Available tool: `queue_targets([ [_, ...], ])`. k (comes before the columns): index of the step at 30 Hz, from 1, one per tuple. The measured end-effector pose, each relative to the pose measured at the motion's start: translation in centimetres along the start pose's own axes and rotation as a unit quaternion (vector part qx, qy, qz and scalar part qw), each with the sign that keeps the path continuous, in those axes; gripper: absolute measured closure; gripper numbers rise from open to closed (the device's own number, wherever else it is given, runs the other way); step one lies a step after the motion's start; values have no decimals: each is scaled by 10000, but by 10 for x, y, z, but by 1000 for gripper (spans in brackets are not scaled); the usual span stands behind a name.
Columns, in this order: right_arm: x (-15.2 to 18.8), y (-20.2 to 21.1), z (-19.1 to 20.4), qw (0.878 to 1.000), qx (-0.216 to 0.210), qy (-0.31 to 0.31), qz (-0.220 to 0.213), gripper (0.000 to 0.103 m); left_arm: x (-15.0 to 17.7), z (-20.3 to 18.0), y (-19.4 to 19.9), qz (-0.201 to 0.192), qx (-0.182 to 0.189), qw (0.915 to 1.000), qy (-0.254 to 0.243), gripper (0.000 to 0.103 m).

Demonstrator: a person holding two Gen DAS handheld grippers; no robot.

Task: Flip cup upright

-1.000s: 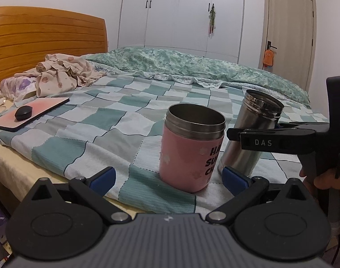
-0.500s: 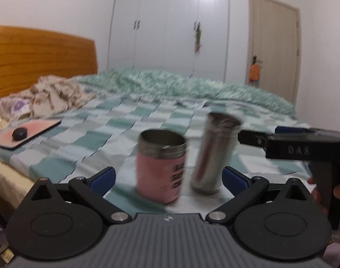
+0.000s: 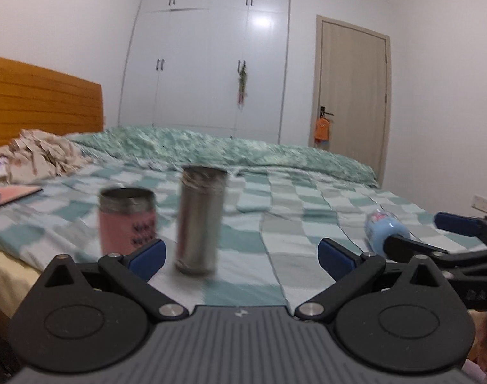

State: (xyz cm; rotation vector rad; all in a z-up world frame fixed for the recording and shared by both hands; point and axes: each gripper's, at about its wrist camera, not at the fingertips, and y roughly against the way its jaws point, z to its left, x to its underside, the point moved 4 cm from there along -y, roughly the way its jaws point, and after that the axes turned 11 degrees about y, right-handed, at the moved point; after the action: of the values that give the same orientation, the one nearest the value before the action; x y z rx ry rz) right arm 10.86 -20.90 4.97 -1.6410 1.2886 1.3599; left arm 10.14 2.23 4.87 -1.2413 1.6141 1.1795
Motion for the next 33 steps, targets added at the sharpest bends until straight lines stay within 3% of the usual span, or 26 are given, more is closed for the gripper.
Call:
queue_targets([
  [7, 45, 38, -11, 9987, 505, 117, -29, 0, 33, -13, -3, -223, -40, 9996, -142, 0],
  [10, 55, 41, -12, 9986, 523, 84, 12, 0, 41, -15, -3, -334, -67, 9992, -206, 0],
  [33, 59, 47, -15, 9975, 654, -198, -199, 0, 54, -27, 12, -805, 51, 9947, -643, 0],
])
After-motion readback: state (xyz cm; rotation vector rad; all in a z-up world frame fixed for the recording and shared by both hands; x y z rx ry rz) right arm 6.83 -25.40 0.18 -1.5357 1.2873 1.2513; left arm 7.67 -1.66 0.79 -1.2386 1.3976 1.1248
